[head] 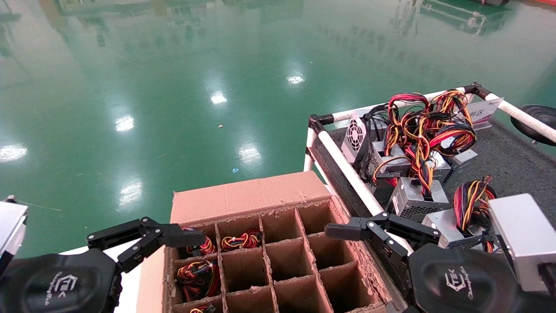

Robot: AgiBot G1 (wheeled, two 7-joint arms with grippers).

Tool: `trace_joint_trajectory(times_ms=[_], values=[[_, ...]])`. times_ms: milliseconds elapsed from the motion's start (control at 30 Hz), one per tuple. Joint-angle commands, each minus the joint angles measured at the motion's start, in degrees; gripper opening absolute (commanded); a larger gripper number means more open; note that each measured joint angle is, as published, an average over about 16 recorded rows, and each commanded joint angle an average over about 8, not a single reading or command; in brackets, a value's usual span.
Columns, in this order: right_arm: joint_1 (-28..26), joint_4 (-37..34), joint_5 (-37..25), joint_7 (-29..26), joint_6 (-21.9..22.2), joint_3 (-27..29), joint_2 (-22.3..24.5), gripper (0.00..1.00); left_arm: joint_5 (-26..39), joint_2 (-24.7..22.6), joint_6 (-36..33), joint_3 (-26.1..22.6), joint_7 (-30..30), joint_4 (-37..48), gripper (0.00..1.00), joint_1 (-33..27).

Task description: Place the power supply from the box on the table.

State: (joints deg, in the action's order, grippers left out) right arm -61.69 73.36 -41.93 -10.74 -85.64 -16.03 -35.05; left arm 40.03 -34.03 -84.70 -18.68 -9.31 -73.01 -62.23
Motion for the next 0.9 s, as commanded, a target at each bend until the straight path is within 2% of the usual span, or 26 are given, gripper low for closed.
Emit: trace_joint_trajectory(times_ms=[33, 900], values=[[0.00, 0.00, 0.00, 0.00, 0.00, 0.00, 0.00, 1.00, 0.00, 0.00, 0.00, 0.00, 0.00, 0.00, 0.00, 0.00], [0.00, 0.00, 0.00, 0.00, 0.00, 0.00, 0.00, 1.00, 0.00, 0.00, 0.00, 0.00, 0.00, 0.00, 0.00, 0.00]])
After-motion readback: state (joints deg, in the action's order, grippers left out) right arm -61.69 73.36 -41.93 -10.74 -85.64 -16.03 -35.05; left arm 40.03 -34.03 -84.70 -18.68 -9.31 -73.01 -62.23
